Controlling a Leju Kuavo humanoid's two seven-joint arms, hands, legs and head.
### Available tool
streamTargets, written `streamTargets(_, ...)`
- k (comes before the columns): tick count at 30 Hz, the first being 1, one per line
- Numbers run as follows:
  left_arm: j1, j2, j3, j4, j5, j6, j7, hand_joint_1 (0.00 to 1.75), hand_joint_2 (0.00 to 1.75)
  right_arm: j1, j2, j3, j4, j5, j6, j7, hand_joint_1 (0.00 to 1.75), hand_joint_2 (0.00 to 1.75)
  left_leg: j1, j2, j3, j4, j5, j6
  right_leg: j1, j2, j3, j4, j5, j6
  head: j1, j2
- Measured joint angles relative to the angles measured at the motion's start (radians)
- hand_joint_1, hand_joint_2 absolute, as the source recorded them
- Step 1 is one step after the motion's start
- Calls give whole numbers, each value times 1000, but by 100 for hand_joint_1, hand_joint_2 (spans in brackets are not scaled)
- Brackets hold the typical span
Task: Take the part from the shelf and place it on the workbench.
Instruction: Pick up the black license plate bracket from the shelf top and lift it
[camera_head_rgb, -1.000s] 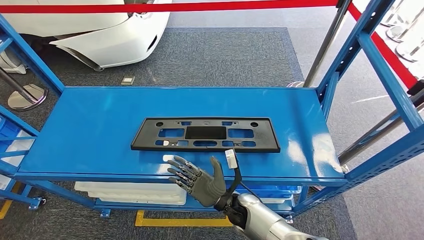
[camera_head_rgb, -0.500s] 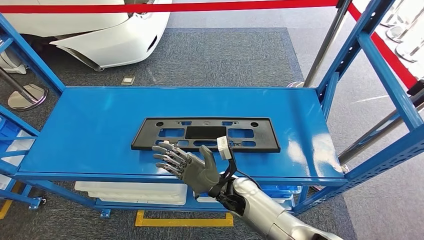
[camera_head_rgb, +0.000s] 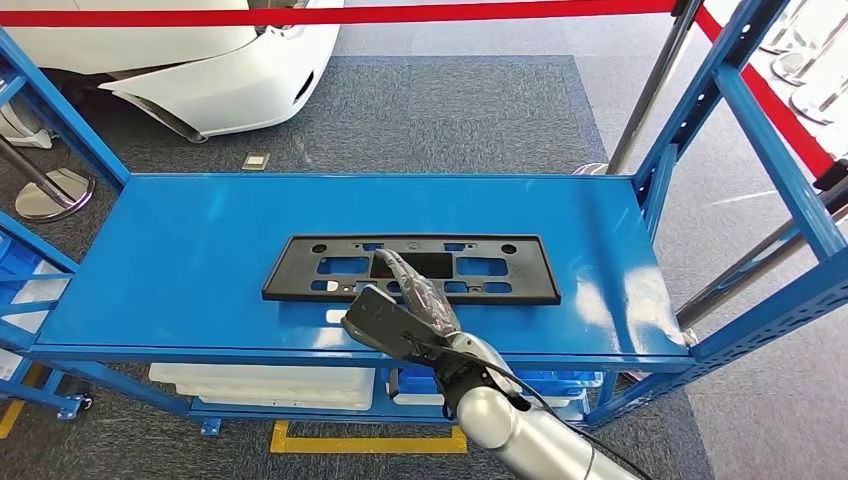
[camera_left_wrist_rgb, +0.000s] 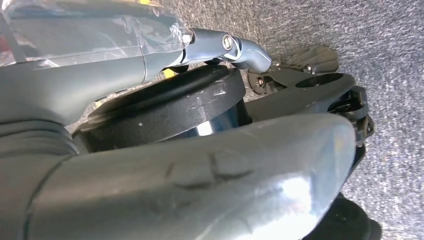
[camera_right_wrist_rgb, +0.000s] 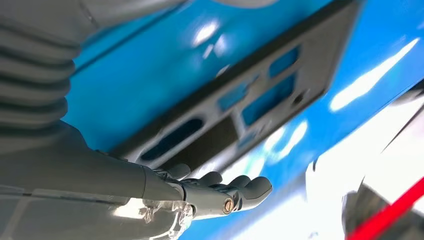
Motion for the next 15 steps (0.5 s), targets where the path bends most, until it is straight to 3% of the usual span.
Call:
streamTargets(3,-4,-1,0,0,-16,-1,16,0,0,37,-14,6,-100,238,36,116,0,175,0,0,0,0,0,0,0,0,0,0,0,0,0,0)
streamTargets(7,-9,-3,-7,0,-38,-5,42,0,0,61,-25,28,-175,441,105,196,0,175,0,0,0,0,0,0,0,0,0,0,0,0,-1,0)
streamTargets(15,-14,-4,-24,0,-57,-15,65,0,0,80,-36,78,-230,563,220,229,0,175,0,0,0,0,0,0,0,0,0,0,0,0,0,0)
